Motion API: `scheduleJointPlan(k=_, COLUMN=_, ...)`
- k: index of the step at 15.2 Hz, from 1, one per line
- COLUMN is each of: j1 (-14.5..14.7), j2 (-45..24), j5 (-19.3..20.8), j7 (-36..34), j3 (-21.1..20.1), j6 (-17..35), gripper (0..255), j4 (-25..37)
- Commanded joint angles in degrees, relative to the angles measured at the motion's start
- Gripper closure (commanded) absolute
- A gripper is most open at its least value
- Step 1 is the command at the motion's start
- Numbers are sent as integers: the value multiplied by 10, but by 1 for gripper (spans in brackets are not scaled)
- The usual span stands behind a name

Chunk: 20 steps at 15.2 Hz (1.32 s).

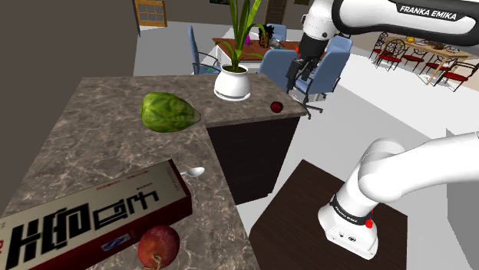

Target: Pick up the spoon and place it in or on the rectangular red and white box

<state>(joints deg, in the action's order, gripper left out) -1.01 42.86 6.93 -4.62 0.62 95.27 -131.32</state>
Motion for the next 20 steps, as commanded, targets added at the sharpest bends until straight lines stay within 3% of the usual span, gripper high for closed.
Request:
scheduleJointPlan(k=1, j1=0, j2=0, j5=0, j7=0, j3=0, j6=0, gripper=0, j4=0)
scheduleJointPlan(k=11, j1=24, j2=-3, j5=-69, j7=-169, j3=-108, j6=139, gripper=0, j4=-116)
scheduleJointPlan(k=20, j1=31, j2=-96, j5=-106, j7=-330, j3=-226, j6=285, gripper=0, j4=-142)
